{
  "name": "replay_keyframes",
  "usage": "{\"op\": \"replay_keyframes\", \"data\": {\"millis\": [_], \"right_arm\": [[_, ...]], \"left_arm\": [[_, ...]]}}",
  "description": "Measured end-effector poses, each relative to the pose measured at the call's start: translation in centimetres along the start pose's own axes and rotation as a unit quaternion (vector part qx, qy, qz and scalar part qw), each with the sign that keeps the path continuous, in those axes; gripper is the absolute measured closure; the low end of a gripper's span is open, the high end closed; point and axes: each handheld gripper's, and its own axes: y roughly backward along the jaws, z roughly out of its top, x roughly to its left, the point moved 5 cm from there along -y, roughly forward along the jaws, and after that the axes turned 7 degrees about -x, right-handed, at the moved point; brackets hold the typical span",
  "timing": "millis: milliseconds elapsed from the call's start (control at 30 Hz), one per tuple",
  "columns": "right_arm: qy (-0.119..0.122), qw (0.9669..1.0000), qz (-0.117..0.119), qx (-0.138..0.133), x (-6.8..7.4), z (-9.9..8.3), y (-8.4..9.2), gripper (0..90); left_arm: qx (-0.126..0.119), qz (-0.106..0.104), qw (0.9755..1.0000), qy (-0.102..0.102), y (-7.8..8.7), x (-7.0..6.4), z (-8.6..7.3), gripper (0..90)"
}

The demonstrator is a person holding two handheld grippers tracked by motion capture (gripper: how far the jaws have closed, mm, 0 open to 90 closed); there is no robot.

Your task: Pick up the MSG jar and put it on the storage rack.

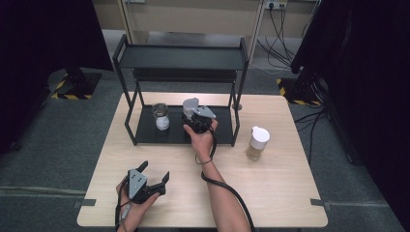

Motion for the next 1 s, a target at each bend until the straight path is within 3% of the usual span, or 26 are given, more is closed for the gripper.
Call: {"op": "replay_keyframes", "data": {"millis": [1000], "right_arm": [[-0.006,0.9999,0.005,-0.013,0.02,-0.65,0.85,30.1]], "left_arm": [[-0.001,0.0,1.0,0.0,0.05,-0.06,0.0,10.1]]}}
